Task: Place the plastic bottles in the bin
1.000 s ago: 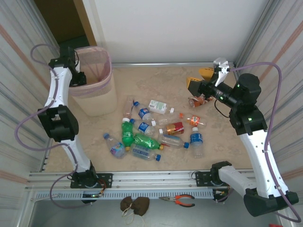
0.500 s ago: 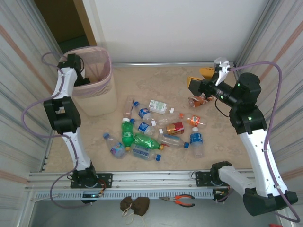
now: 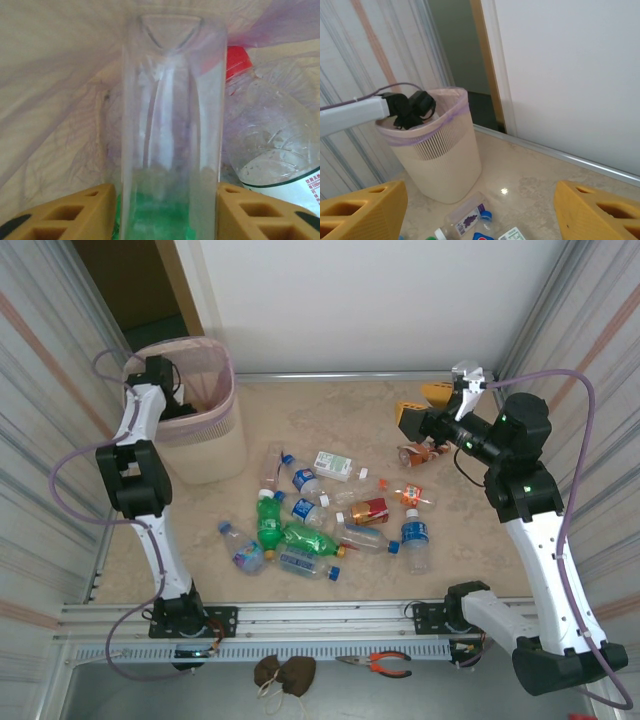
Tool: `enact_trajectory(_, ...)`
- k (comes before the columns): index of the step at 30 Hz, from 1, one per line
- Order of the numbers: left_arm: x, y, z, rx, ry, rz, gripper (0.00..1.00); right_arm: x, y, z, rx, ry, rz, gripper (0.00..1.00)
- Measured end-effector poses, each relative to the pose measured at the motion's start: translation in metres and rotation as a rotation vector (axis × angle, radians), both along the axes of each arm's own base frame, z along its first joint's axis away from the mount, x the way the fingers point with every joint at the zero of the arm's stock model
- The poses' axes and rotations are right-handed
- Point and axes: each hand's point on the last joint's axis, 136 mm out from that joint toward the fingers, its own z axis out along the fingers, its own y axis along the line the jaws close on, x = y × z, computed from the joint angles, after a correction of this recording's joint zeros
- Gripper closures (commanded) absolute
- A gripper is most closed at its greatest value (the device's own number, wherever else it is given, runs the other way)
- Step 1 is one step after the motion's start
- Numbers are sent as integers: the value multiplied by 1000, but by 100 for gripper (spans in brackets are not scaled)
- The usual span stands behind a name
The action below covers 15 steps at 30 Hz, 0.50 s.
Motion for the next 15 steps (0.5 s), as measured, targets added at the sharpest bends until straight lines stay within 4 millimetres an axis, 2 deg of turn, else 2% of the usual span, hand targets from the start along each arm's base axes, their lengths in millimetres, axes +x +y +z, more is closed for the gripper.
enact_trajectory(3, 0, -1, 0, -8, -3, -1, 40, 0, 0, 0, 0, 1, -1, 24)
enact_trajectory(6, 0, -2, 11, -11, -26, 1, 35, 1, -1, -2, -2, 8, -8, 24)
enact_trajectory(11, -4, -4, 51, -17, -102, 6, 32, 3, -4, -7, -5, 34, -31, 23)
enact_trajectory(15, -8, -6, 91, -16, -184, 3, 32, 8, -9, -13, -1, 79, -69, 21)
